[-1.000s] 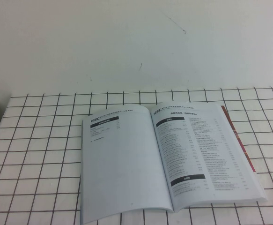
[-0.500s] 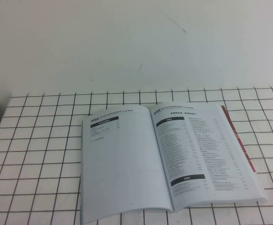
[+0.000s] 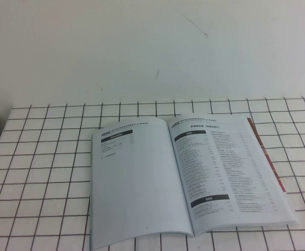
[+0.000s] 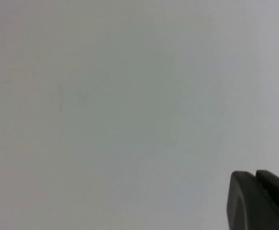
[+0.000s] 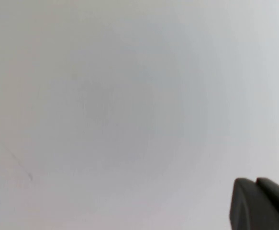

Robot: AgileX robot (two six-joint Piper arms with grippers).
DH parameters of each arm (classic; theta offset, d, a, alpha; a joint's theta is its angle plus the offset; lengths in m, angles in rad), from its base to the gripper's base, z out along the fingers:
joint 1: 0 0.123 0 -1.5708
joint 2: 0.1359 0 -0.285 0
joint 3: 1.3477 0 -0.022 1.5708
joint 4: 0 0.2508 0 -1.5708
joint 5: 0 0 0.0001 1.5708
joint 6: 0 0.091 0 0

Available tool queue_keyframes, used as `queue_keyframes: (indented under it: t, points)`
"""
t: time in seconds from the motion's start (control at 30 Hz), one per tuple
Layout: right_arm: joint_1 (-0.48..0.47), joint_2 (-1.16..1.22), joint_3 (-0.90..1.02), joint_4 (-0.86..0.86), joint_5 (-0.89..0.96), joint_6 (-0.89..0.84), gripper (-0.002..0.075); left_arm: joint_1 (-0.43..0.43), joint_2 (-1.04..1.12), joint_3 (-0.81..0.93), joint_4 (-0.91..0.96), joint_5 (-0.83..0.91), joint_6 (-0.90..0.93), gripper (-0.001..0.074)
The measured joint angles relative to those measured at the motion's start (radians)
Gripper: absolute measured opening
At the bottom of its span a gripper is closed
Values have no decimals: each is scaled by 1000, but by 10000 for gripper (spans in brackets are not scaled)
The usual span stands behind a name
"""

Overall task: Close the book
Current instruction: 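Close the open booklet and leave it lying on the table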

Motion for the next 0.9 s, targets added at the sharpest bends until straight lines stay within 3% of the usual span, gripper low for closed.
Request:
queue_keyframes:
  t: [0.23,0.4,0.5,0.7,0.9]
  points:
    - [0,0,0,0,-172,-4,-3,0,-1,0,2,-112,0,-4]
    - [0,0,0,0,-168,-4,-3,0,-1,0,-10,-122,-18,-4]
    - [0,0,-28,0,-54,-4,-3,0,-1,0,-28,-120,-77,-4]
    - [0,0,-217,-2,279,-45,-3,0,-1,-171,-31,149,-103,-4]
    - [0,106,-433,2,496,-45,-3,0,105,-413,-15,543,-86,-4]
